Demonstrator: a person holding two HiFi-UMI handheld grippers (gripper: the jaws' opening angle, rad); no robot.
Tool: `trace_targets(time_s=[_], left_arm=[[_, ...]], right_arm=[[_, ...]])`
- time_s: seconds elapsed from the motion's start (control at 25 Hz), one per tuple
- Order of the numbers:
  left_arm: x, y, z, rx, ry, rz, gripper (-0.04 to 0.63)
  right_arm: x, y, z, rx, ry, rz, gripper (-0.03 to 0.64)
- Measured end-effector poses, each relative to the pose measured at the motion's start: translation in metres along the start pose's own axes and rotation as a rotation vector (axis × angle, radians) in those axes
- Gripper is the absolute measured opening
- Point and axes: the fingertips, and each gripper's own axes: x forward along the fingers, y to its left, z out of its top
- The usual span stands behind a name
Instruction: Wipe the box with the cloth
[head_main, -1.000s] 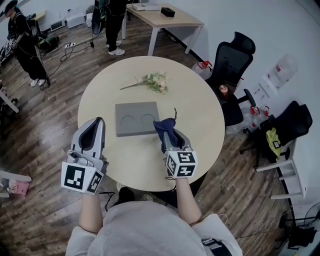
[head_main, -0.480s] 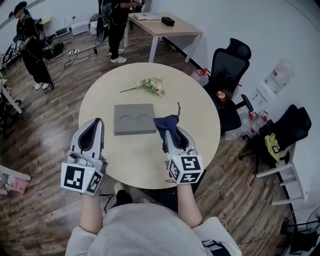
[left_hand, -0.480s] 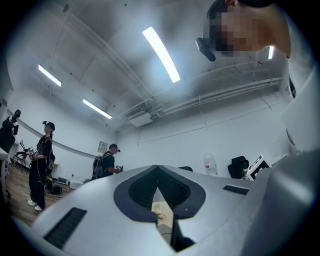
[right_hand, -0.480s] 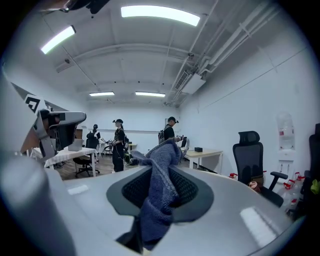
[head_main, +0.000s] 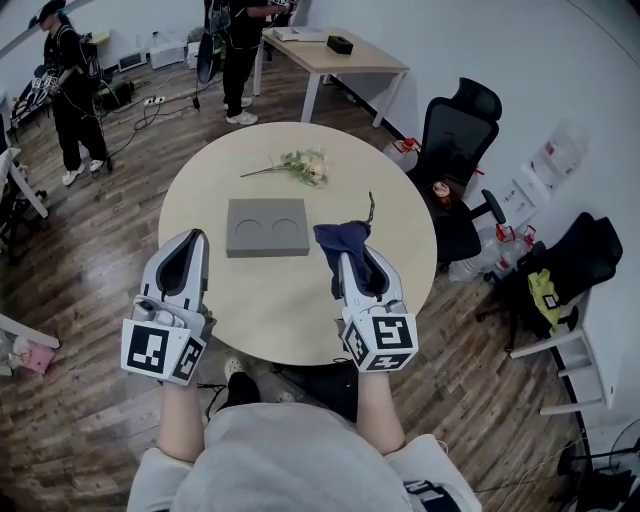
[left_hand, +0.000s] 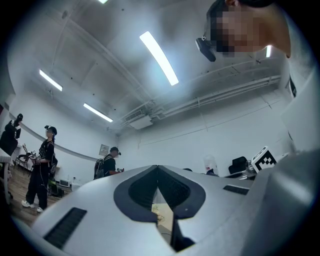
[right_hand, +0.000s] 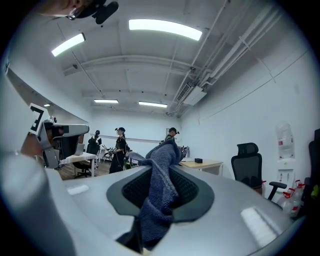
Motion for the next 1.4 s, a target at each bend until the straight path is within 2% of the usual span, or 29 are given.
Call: trace_targets(time_s=[0.44,1.4], left_arm=[[-0.016,-0.018,0.004,0.008,0.003,0.017,0.008],[-0.019,-0.039,0.004,0.010,0.007,-0.006,0.008]], right_arm=[[-0.029,-0.004,0.019,-0.034,-0.076,-0.008,0.103],[-0.045,0.002,0.024,-0.032,-0.110,0.018,0.103]])
